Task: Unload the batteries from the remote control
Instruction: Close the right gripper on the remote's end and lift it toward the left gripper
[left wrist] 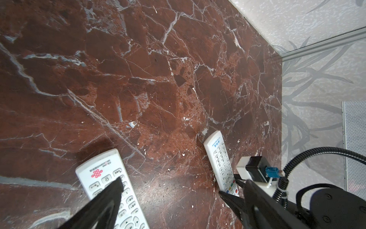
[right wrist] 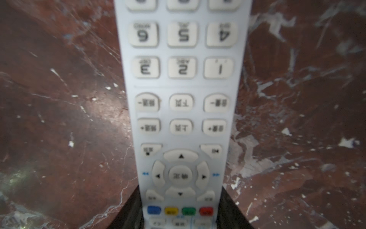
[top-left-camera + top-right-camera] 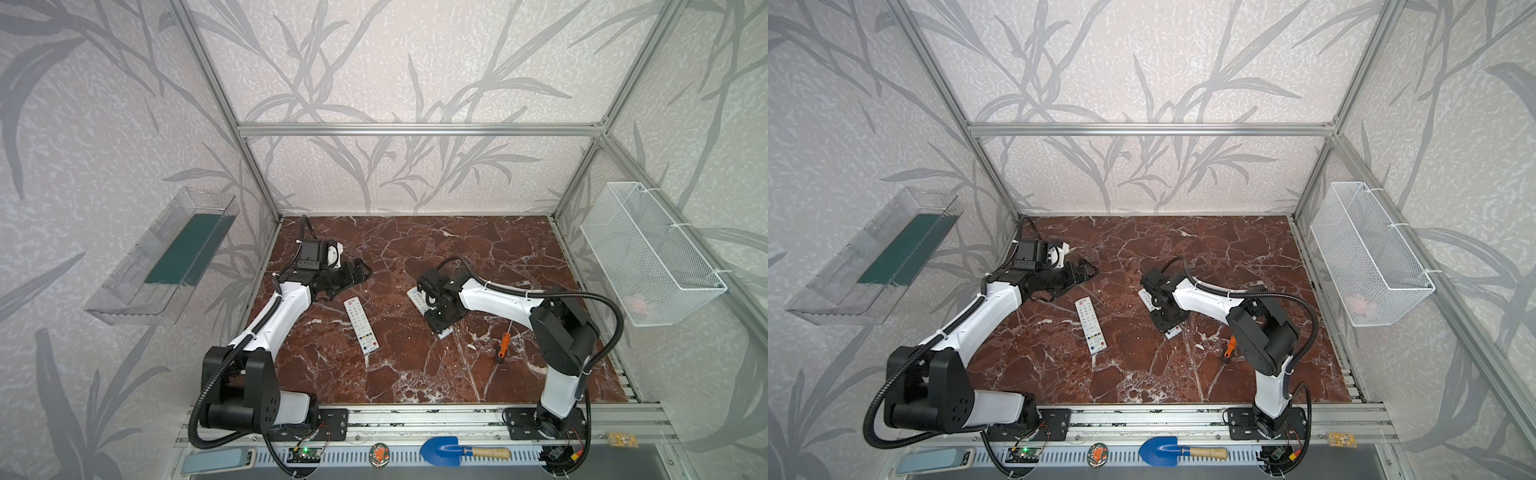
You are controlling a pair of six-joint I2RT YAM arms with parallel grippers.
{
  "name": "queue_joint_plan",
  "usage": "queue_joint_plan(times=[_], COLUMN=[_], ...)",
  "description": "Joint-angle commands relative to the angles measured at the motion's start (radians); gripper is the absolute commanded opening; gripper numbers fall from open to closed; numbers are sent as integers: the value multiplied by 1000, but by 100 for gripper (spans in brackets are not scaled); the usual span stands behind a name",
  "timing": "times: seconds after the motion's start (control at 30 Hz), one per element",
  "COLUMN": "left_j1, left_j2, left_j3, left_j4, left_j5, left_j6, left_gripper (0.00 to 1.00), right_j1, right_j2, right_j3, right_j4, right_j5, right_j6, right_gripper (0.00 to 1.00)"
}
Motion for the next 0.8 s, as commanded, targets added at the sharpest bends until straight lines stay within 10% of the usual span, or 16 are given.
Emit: queue_joint_plan(times=[0.0,0.77], left_j1=[-2,-166], left_j2=[18,73], left_j3=[51,198], left_j4=[24,128], left_j5=[71,166], left_j6=[-23,-80], left_gripper=[96,82], right_j1=[3,-62], right_j2=[-106,-160], right_j3=[71,340], right_j4=[-28,-136], right_j5=[17,-387], right_j6=[-42,-36], right_gripper=[25,21])
